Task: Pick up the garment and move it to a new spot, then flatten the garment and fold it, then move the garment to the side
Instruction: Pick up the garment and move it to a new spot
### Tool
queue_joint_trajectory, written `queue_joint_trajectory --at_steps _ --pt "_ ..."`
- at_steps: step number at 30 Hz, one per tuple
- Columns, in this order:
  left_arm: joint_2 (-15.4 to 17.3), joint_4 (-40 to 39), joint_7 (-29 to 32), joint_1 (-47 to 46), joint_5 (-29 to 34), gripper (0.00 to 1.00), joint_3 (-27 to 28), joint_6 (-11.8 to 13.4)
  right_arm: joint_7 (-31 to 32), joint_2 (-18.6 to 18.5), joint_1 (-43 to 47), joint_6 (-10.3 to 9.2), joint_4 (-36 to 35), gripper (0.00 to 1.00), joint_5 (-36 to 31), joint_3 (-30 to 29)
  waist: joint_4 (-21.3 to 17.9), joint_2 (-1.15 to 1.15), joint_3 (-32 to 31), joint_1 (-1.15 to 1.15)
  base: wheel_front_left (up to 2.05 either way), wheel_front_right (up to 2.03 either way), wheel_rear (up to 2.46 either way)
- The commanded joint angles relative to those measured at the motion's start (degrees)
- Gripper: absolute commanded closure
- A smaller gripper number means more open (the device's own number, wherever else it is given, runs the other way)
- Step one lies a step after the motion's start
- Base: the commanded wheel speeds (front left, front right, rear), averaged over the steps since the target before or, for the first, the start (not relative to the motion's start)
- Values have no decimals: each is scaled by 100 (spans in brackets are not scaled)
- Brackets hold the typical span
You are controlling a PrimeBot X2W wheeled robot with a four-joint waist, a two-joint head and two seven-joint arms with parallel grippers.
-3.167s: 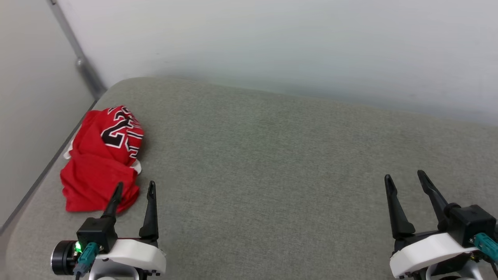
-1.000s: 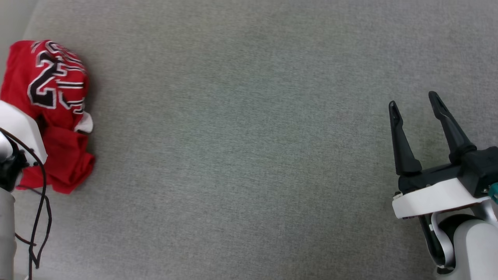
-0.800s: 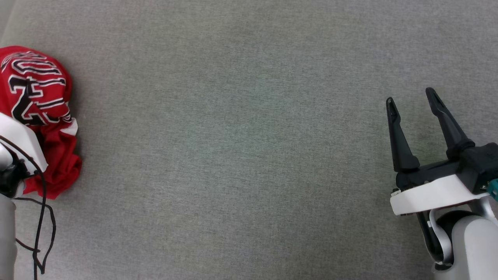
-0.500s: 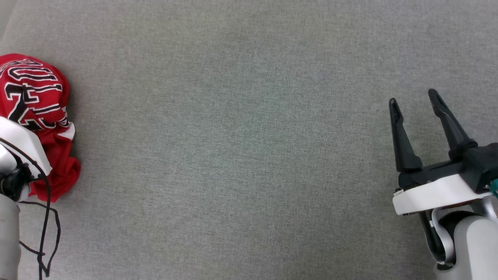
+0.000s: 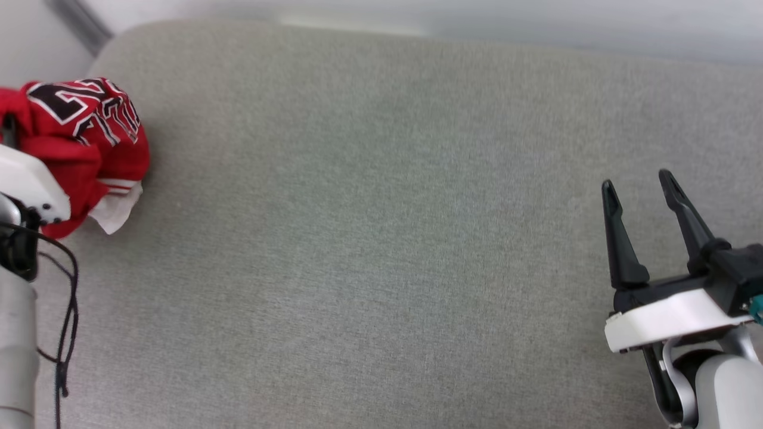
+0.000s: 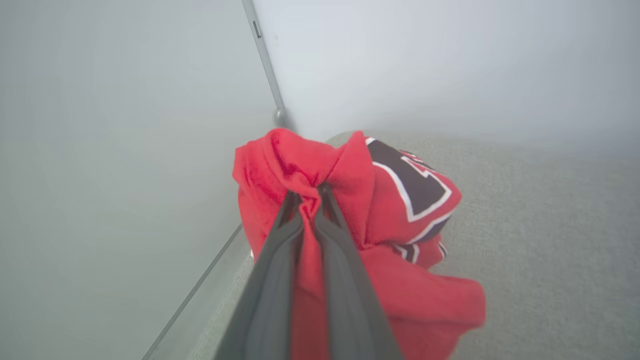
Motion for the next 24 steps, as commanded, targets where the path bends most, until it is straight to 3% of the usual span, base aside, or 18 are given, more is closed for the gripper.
queue_joint_trajectory --at_steps 1,5,10,18,24 --pt "-88 -44 -290 -77 -9 100 0 36 -19 30 116 -2 16 0 55 -56 73 0 -297 0 0 0 0" --pt "-250 -106 -934 -81 5 100 -59 18 -20 68 292 -2 21 0 93 -140 55 0 -592 0 0 0 0" --pt "-595 -338 -1277 -62 -49 100 -166 -58 27 81 471 -2 -6 0 135 -209 -60 0 -908 0 0 0 0" --pt "-1159 -1224 -1372 387 -82 100 -476 -162 116 83 677 -2 -121 0 294 -198 -599 0 -1207 0 0 0 0" --pt "-1556 -2050 -1015 887 -123 100 -994 -268 213 82 771 -2 -216 0 367 -193 -1144 0 -1235 0 0 0 0"
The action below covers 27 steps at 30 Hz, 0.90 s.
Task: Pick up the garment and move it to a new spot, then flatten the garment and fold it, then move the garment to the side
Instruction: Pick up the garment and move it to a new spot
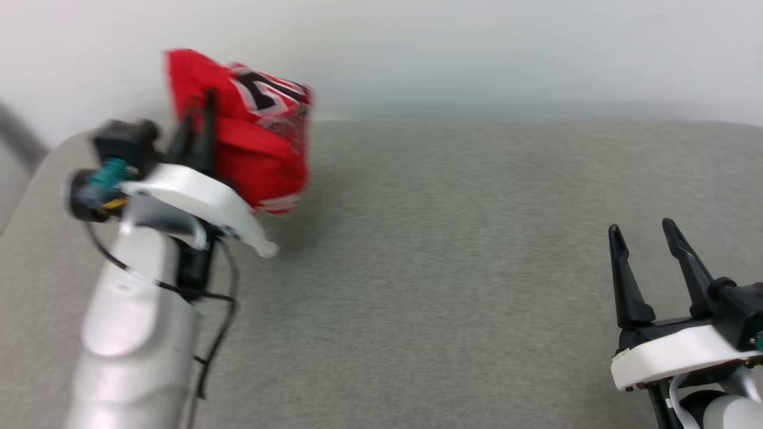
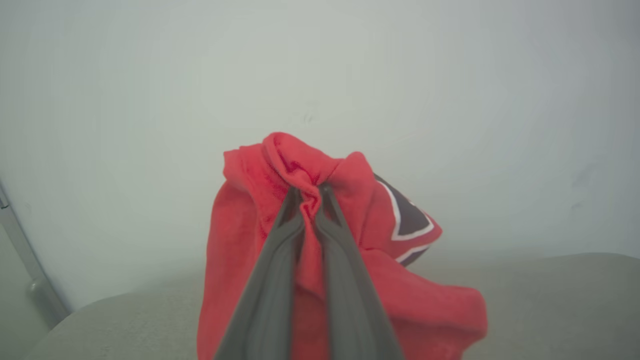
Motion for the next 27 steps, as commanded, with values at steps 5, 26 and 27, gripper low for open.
queue_joint_trajectory --at_steps 5,26,27 --pt "-416 -761 379 560 -61 100 -755 -110 59 13 85 -2 -112 0 114 -46 -675 0 113 1 0 0 0" --pt "-924 -649 785 2143 -446 0 -3241 -163 -161 13 -107 -2 112 0 331 -29 -1040 0 564 1 0 0 0" --pt "-924 -649 785 2143 -446 0 -3241 -163 -161 13 -107 -2 112 0 331 -29 -1040 0 564 1 0 0 0"
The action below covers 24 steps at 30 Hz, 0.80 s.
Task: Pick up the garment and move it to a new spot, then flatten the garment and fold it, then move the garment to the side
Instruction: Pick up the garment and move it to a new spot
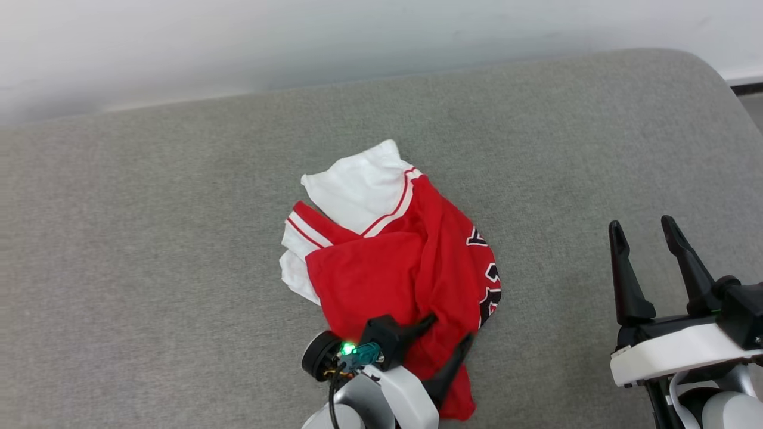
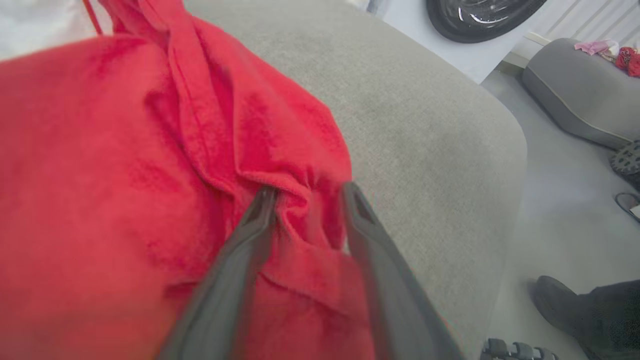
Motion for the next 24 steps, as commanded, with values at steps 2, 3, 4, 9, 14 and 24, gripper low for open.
queue_joint_trajectory --at_steps 2,3,4,9,14,24 --pt "-13 -154 -266 -18 48 0 -11 35 6 13 -6 -2 19 0 -15 3 151 0 -188 0 0 0 0" --pt "-18 -212 -394 -40 68 0 -17 60 20 13 25 -2 26 0 -39 -2 202 0 -262 0 0 0 0" --pt "-24 -282 -518 -45 59 0 -9 85 45 13 63 -1 26 0 -49 -14 254 0 -326 0 0 0 0" --pt "-28 -553 -914 -138 104 0 127 263 137 13 210 -2 -16 0 -77 -8 484 0 -624 0 0 0 0" --pt "71 -725 -1074 -47 139 0 531 692 238 12 369 -2 -74 0 -85 -33 671 0 -861 0 0 0 0" --pt "733 -954 -1156 591 38 0 1620 1464 403 12 640 -2 -129 0 -36 -76 857 0 -1102 0 0 0 0"
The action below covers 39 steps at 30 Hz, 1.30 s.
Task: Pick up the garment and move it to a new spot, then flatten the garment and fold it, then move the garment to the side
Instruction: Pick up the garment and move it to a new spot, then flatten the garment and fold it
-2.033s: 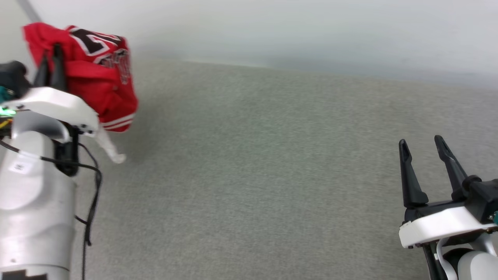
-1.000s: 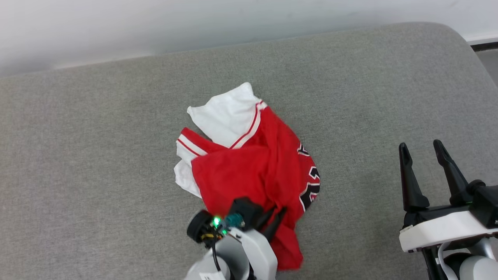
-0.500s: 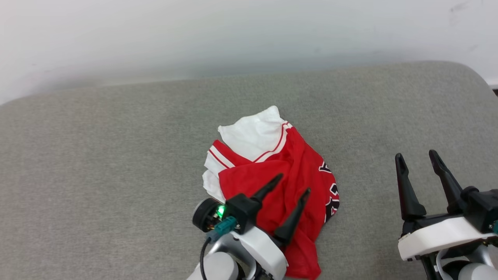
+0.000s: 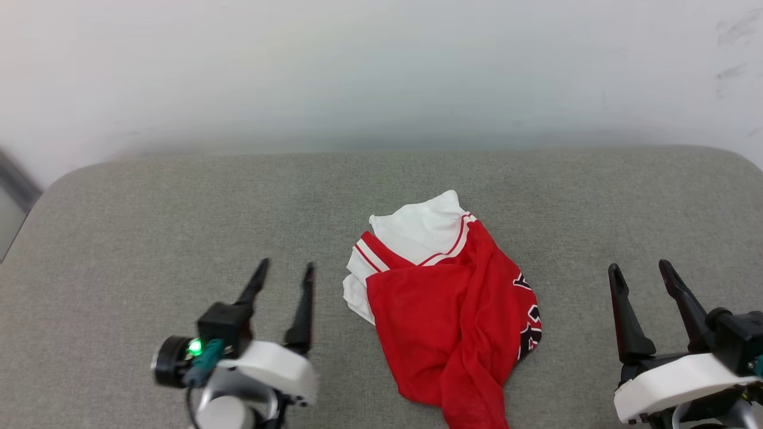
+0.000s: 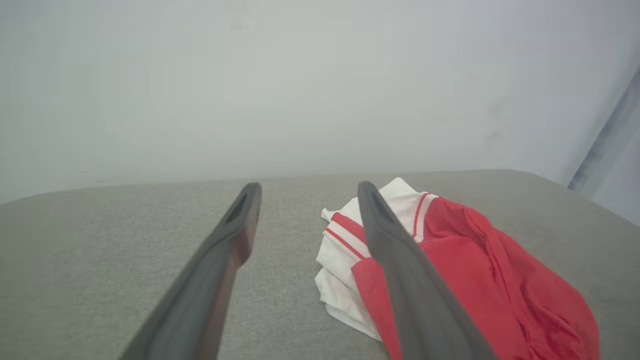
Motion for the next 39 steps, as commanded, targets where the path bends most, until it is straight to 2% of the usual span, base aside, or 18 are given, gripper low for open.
queue_joint_trajectory --at_steps 1,5,8,20,25,29,33,39 --pt "119 -25 -31 150 -46 0 154 77 22 11 88 -1 -28 0 6 -13 13 0 -27 1 0 0 0" --pt "310 -112 -40 447 -102 0 476 223 77 11 150 -1 -20 0 19 -41 -3 0 -82 1 0 0 0" --pt "402 -178 -43 582 -119 0 573 240 98 11 199 -2 -11 0 22 -75 -20 0 -101 1 0 0 0" --pt "415 -235 -45 616 -44 0 492 180 174 11 239 -2 -43 0 56 -190 -51 0 -129 1 0 0 0" --pt "395 -295 -45 524 -5 0 464 213 400 11 126 -1 358 0 176 -411 -42 0 -76 1 0 0 0" --pt "359 -387 -40 416 30 0 409 187 819 10 -189 -1 831 0 190 -537 33 0 88 1 0 0 0" --pt "305 -533 -34 257 99 0 377 173 1539 -41 -668 -1 1248 0 247 -501 164 0 391 1 0 0 0" --pt "197 -708 -34 108 204 0 426 152 2645 -449 -1530 -1 1691 0 666 54 367 0 763 1 0 0 0"
